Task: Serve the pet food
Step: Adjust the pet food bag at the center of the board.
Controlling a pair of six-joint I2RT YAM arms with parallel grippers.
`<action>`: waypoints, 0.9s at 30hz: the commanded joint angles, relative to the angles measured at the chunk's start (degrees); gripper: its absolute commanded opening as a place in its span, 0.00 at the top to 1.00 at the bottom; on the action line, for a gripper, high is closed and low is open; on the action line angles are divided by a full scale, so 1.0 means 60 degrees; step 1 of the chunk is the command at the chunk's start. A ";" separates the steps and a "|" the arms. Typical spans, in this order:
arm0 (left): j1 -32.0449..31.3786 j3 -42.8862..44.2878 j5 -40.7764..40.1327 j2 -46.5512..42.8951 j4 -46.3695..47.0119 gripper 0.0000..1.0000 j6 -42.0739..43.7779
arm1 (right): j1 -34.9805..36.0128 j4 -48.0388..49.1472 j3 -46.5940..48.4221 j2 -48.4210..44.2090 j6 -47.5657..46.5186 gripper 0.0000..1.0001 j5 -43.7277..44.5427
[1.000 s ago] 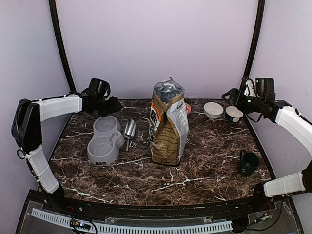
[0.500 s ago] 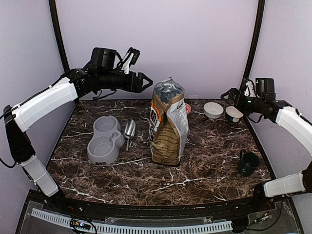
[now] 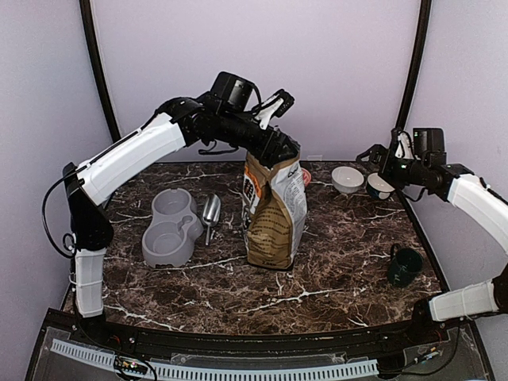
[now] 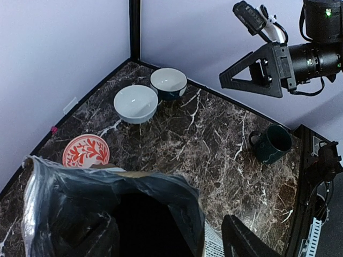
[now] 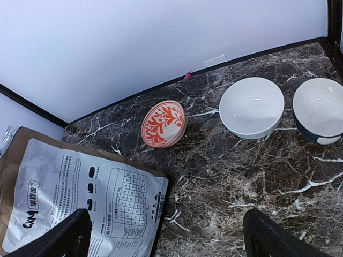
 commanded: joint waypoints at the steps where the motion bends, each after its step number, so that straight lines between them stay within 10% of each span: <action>1: -0.0040 0.0824 0.0456 0.0109 -0.1433 0.34 -0.0018 | 0.0050 0.0104 -0.0252 -0.0231 -0.0167 0.00 0.0292; 27: -0.0224 0.1605 0.0432 0.1531 -0.2399 0.61 -0.0044 | 0.0043 0.0351 -0.0651 -0.0150 -0.0361 0.01 0.0419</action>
